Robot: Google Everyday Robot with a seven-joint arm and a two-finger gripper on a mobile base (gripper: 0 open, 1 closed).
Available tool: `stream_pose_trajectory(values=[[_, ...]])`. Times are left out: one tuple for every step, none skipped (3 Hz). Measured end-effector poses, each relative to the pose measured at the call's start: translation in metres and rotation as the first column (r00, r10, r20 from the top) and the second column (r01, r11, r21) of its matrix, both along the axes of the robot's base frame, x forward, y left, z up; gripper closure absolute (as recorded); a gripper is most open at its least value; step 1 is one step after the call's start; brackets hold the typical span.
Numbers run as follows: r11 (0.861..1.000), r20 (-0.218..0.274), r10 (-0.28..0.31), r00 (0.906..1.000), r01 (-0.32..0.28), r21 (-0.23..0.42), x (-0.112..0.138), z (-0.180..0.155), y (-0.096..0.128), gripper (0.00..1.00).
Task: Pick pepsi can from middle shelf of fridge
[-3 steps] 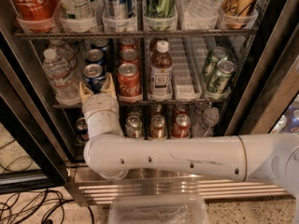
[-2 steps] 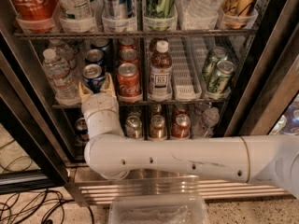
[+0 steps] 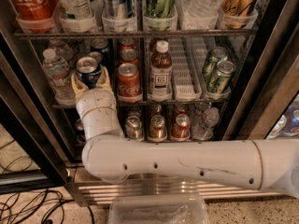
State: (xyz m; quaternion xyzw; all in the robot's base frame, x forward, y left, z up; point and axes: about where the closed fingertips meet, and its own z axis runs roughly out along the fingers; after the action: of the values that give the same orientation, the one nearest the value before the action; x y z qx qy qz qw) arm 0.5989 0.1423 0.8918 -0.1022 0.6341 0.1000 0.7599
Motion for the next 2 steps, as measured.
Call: stream_pose_trajectory(values=[[1.0,-0.014,0.013,0.9998,-0.013,0.009,-0.015,0.009,-0.005,1.0],[0.999,-0.078,0.038,0.9962,-0.038,0.001,-0.042,0.003,-0.012,1.0]])
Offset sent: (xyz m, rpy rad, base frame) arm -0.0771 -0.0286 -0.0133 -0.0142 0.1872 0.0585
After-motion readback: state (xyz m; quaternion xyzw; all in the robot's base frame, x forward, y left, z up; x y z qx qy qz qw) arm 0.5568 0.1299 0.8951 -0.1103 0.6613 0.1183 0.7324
